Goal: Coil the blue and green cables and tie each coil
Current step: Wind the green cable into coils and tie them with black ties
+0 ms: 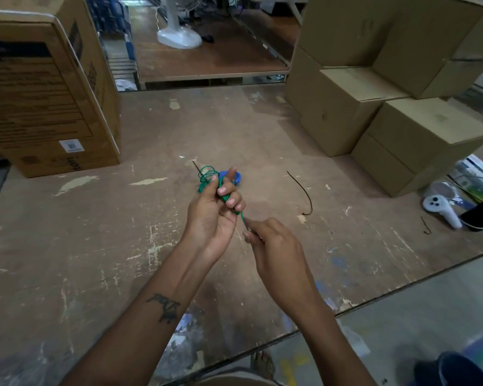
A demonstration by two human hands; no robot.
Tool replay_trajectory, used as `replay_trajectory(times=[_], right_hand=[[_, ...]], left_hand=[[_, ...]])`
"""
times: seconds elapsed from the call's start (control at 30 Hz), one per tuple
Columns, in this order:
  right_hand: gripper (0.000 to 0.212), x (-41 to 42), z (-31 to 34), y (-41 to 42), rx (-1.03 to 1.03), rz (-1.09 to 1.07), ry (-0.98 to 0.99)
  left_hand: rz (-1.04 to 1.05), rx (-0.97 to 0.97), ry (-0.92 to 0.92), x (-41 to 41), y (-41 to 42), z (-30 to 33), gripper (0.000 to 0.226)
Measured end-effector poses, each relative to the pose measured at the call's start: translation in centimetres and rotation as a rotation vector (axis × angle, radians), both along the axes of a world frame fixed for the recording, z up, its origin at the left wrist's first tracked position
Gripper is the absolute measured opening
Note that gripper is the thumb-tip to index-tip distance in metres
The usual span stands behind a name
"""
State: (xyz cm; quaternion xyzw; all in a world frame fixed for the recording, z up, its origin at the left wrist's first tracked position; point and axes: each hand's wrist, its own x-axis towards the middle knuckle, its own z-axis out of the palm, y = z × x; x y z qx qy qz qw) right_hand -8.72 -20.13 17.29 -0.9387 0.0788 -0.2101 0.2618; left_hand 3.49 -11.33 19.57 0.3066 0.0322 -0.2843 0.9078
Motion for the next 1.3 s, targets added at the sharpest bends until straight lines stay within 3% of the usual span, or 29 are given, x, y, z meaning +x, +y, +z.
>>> replay_trajectory(times=[0.1,0.2,0.33,0.4,0.47,0.63,0.83,0.93,1.0,1.07,1.23,1.3], right_hand=[[0.017,-1.0,1.5,0.7,0.04,0.011,0.11],[0.018,-0.9,3.2,0.7,0.034,0.063,0.146],[0.016,0.4,5.3,-1.3,-0.24,-0.032,0.003],[0.017,1.1,6.0,-2.9,-0.337,-0.041,-0.087],[0.011,1.7,5.9,-4.5,-0.311,-0.016,-0.185],[0.01,2.6,4.4,-6.3,0.056,0.151,-0.231],[0.02,2.9,2.8,-6.0,0.843,0.32,-0.087],[0.042,2.7,2.4,-6.2,0.842,0.35,-0.052],[0.046,2.7,1.9,-6.4,0.784,0.318,-0.074],[0.037,2.9,1.4,-6.6,0.734,0.273,-0.117],[0.018,3.3,0.4,-6.4,0.837,0.205,-0.108],[0.013,3.2,-0.1,-5.7,0.73,0.173,-0.106]], left_hand=[[0.134,0.155,-0.158,0.1,-0.1,-0.9,0.041],[0.169,0.434,-0.396,-0.7,-0.4,-1.6,0.043],[0.029,0.713,-0.796,-2.2,-0.1,-2.3,0.042],[-0.047,0.756,-0.869,-2.7,0.4,-2.3,0.046],[-0.093,0.756,-0.862,-3.0,0.9,-1.7,0.048],[-0.242,0.716,-0.697,-2.5,1.1,0.2,0.049],[-0.264,0.759,-0.648,-2.3,0.6,1.3,0.053],[-0.224,1.03,-0.844,-2.3,0.9,1.2,0.02],[-0.153,1.132,-0.886,-2.2,0.5,0.5,0.03],[-0.024,1.094,-0.805,-2.4,-0.3,0.3,0.034],[0.291,1.085,-0.721,-3.2,-2.6,-0.7,0.046],[0.374,1.08,-0.68,-3.5,-3.3,-0.8,0.05]])
